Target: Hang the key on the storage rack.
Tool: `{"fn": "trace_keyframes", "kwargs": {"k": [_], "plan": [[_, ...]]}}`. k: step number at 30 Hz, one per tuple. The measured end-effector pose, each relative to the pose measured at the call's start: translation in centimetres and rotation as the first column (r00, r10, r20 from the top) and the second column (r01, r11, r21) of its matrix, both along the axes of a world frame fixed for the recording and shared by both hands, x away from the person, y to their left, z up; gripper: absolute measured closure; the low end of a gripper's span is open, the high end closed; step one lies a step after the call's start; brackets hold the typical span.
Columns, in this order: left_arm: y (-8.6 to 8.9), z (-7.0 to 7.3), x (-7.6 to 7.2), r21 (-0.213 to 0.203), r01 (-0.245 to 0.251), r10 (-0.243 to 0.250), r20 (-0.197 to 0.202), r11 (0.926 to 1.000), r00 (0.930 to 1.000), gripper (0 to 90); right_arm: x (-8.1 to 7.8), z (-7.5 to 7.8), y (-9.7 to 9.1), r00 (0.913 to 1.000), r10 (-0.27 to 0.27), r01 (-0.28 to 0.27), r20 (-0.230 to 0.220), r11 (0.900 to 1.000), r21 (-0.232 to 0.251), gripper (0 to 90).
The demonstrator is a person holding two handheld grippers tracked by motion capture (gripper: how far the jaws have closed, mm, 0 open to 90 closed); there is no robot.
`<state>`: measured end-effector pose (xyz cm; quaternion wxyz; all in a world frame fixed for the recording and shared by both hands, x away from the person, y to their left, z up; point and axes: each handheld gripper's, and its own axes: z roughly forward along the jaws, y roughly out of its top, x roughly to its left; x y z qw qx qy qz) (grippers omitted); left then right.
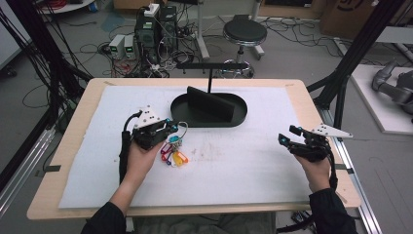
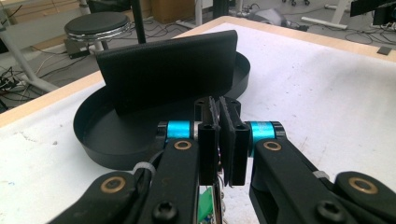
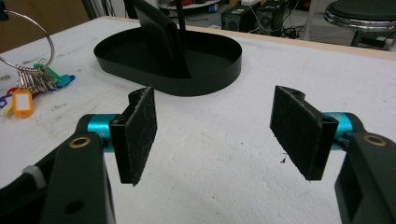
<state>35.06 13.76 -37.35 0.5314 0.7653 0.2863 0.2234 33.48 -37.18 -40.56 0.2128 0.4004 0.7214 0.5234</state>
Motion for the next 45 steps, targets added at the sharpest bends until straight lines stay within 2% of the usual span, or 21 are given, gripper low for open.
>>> {"fn": "trace_keyframes", "kwargs": {"k": [7,17,22,31,45], "plan": [[0.3,0.2,0.1,0.004,0.002,-0.002,-0.014,1.0,0.9999,86.2,0.0,0.0,0.0,1.0,0.001,-0.001,0.002,1.0,-0.002,32.4],[0.6,1.4,-0.1,-0.009,0.011,-0.011,0.007,0.9999,0.9999,86.3,0.1,0.0,0.1,1.0,0.0,0.0,0.006,1.0,-0.002,32.4],[1.0,2.3,-0.1,-0.037,0.011,-0.011,0.021,0.9992,0.9997,86.3,0.1,0.0,0.1,1.0,-0.001,0.001,0.001,1.0,-0.001,32.5],[1.1,4.2,0.3,-0.043,0.012,-0.009,0.051,0.999,0.9987,86.3,0.2,0.0,0.1,1.0,-0.005,0.005,0.002,1.0,0.001,32.4],[1.1,7.1,1.9,-0.076,-0.011,0.017,0.082,0.997,0.9965,86.4,0.2,0.0,-0.1,1.0,-0.006,0.006,0.001,1.0,0.006,32.5]]}}
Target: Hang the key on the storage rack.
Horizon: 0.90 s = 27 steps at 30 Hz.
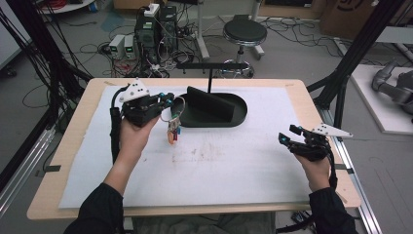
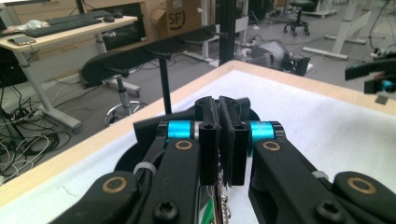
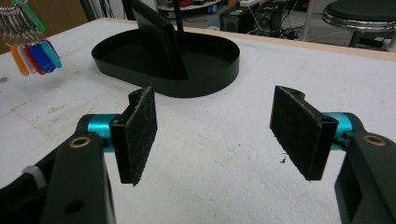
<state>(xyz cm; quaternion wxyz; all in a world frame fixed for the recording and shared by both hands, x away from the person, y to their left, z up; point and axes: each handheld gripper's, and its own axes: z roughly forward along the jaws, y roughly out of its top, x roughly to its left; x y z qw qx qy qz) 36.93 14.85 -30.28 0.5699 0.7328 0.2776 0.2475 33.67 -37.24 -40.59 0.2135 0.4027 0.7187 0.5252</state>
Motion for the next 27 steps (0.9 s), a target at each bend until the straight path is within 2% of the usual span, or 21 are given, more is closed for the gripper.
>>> {"fn": "trace_keyframes", "kwargs": {"k": [7,8,16,22,27], "plan": [[-0.3,1.4,1.2,-0.012,-0.011,0.011,0.017,0.9999,0.9998,86.4,0.0,0.0,-0.1,1.0,-0.001,0.001,0.002,1.0,0.002,32.5],[-0.4,1.7,1.6,-0.025,-0.013,0.013,0.021,0.9996,0.9997,86.4,0.0,0.0,-0.1,1.0,-0.001,0.001,0.001,1.0,0.004,32.5],[-1.3,2.7,3.1,-0.019,-0.015,0.016,0.025,0.9997,0.9996,86.4,0.0,0.0,-0.1,1.0,0.0,0.0,0.003,1.0,0.006,32.5],[-1.9,3.0,4.4,-0.012,-0.024,0.025,0.032,0.9996,0.9992,86.5,0.0,0.0,-0.1,1.0,0.002,-0.002,0.002,1.0,0.007,32.5],[-2.2,2.7,5.8,-0.018,-0.043,0.044,0.009,0.9989,0.999,86.5,0.0,0.0,-0.1,1.0,0.003,-0.003,0.006,1.0,0.007,32.5]]}}
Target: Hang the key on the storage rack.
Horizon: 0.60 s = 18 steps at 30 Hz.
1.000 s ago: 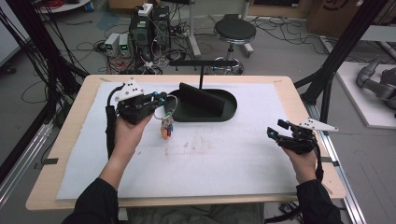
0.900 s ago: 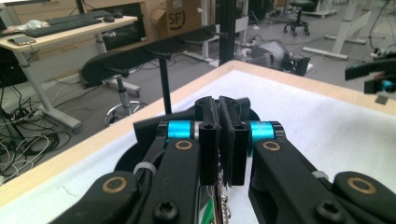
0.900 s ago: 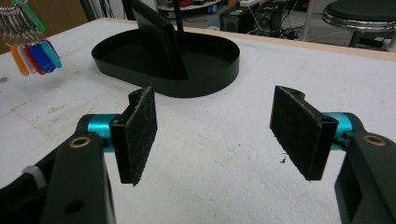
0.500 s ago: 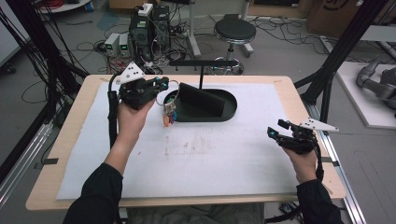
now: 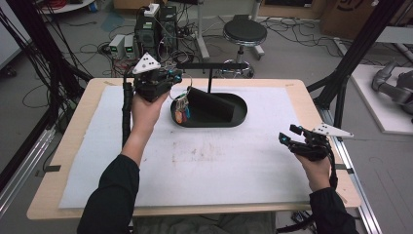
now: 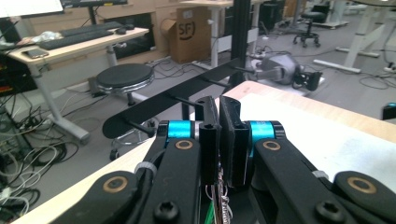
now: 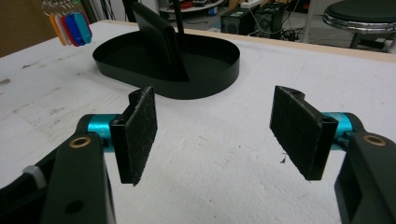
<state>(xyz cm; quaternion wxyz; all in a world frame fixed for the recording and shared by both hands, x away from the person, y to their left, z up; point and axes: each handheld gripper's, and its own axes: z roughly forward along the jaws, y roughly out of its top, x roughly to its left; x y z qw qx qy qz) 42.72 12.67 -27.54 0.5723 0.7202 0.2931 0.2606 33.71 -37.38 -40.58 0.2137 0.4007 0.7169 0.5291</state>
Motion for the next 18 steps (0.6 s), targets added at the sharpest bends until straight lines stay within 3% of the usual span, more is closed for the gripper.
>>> {"fn": "trace_keyframes", "kwargs": {"k": [6,18], "plan": [[-0.3,-0.6,1.8,0.007,-0.033,0.033,-0.022,0.9994,0.9992,86.4,0.0,0.0,0.0,1.0,0.004,-0.004,-0.001,1.0,-0.001,32.6],[-0.1,-1.8,4.0,0.002,-0.084,0.084,-0.056,0.9964,0.9949,86.5,0.1,0.0,0.0,1.0,0.006,-0.006,-0.002,1.0,-0.002,32.5]]}}
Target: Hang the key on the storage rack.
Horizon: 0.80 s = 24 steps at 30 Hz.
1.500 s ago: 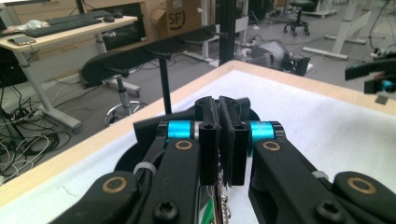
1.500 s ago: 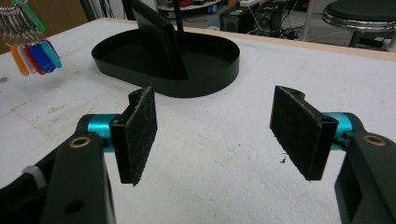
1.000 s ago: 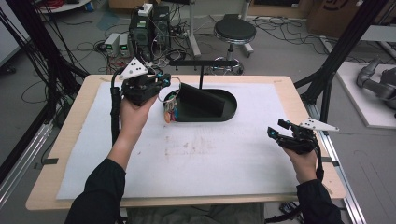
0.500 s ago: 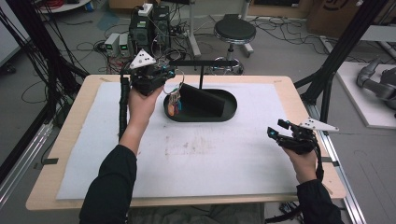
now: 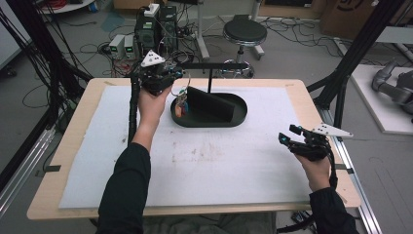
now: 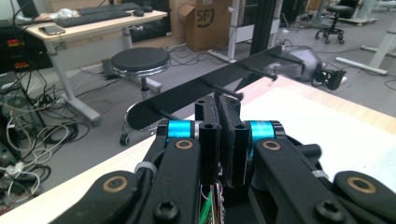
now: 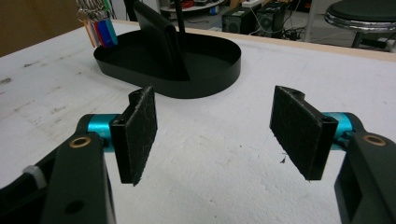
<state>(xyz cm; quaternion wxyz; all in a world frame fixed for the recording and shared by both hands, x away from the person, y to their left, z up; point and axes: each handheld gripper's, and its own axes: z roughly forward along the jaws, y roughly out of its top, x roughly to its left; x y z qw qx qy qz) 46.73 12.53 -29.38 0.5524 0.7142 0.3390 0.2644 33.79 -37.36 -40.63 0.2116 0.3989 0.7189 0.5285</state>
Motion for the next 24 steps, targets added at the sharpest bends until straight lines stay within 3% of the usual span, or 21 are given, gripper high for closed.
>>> {"fn": "trace_keyframes", "kwargs": {"k": [13,24], "plan": [[0.7,-1.1,1.6,-0.052,-0.04,0.039,-0.013,0.9979,0.9991,86.5,0.0,0.0,0.0,1.0,0.0,0.0,-0.005,1.0,0.002,32.5],[0.4,-2.1,2.2,-0.039,-0.068,0.067,-0.031,0.9969,0.9973,86.5,-0.1,-0.1,-0.1,1.0,-0.002,0.002,-0.004,1.0,0.001,32.5]]}}
